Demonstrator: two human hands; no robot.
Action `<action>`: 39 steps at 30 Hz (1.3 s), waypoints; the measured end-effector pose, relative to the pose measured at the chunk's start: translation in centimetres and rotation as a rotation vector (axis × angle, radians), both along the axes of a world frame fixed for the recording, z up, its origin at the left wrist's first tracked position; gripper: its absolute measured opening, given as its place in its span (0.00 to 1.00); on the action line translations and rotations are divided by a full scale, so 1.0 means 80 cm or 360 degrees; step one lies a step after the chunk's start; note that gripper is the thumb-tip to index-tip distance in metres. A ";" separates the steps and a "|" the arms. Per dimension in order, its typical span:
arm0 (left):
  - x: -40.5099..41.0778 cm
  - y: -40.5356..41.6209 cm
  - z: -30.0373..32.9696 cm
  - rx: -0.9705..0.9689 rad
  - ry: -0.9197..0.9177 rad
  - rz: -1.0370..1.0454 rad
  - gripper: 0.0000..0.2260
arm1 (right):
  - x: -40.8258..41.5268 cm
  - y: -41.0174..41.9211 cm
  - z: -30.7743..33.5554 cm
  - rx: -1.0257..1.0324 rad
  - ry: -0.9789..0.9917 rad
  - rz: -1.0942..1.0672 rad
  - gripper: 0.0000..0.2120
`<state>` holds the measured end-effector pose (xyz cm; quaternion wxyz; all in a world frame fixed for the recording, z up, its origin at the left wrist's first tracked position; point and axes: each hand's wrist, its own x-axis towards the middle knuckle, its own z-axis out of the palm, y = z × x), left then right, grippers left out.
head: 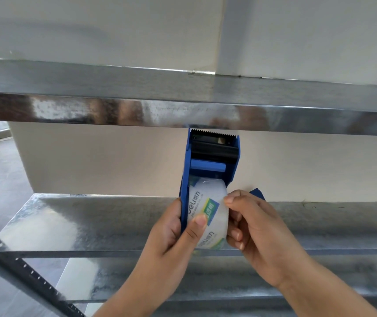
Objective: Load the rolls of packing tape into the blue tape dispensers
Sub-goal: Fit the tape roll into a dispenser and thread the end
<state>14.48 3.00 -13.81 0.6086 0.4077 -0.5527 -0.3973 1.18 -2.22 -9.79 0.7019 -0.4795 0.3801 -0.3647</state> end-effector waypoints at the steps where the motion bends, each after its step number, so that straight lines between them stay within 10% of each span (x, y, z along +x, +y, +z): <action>1: -0.001 0.000 0.001 -0.0014 -0.0011 -0.0014 0.11 | 0.000 0.000 0.000 -0.0004 0.0008 -0.0007 0.24; 25: -0.005 0.008 0.001 0.0044 0.0159 -0.0054 0.11 | -0.001 0.000 0.002 0.0007 0.0102 0.0031 0.25; 30: -0.001 0.010 0.000 0.0071 0.0209 -0.0045 0.10 | -0.008 -0.003 0.011 -0.0089 0.0167 0.0174 0.13; 39: -0.003 0.016 0.002 0.0068 0.0192 -0.0033 0.11 | -0.005 0.002 0.009 -0.0098 0.0100 0.0135 0.23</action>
